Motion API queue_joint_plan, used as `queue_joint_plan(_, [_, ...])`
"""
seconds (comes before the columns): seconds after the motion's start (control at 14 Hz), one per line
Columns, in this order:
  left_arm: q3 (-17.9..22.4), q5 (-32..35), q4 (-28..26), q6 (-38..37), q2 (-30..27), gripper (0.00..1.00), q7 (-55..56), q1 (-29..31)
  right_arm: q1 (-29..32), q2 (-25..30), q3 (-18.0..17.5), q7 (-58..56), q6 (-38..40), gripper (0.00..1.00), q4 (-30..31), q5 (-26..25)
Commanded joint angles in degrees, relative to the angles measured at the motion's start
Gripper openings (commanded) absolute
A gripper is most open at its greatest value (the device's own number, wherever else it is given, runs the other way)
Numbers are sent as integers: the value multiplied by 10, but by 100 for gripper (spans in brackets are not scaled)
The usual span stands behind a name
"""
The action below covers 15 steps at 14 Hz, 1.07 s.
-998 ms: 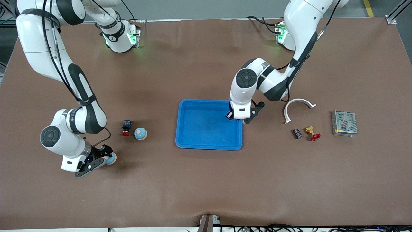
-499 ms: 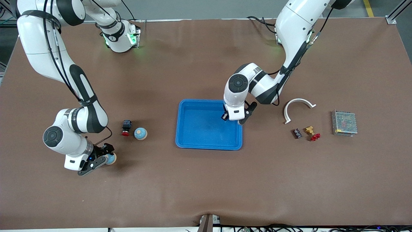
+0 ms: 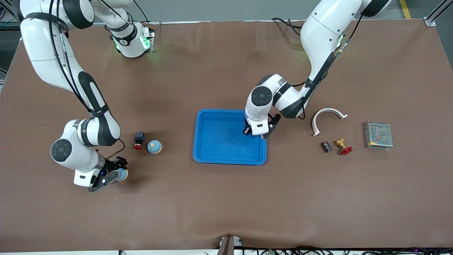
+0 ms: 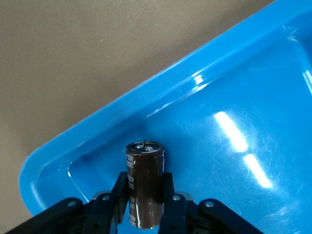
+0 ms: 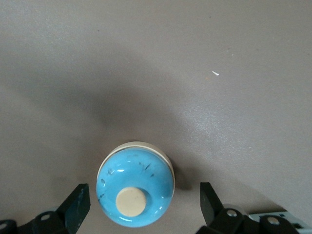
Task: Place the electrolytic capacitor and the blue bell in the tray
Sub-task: 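Open the left gripper over the tray while the right gripper grasps the bell, then grasp another capacitor with the left gripper while the right gripper lifts the bell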
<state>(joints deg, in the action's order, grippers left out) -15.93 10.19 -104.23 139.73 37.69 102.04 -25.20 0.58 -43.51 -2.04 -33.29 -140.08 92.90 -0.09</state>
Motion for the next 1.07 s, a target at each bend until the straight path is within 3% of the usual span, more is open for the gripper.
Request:
queue_joint_plan(0.0, [3, 12, 13, 3, 3, 100, 18, 0, 1, -6, -5, 2, -7, 100, 0, 0])
queue_joint_plan(0.43, [5, 10, 84, -91, -28, 100, 16, 9, -1, -6, -5, 2, -6, 100, 0, 0])
queue_joint_plan(0.57, [7, 14, 99, -123, -45, 100, 5, 38, -1, -6, -5, 2, -6, 84, 0, 0])
queue_joint_plan(1.0, [3, 7, 97, -140, -73, 100, -37, 99, -1, -6, -6, 2, -5, 65, -1, 0])
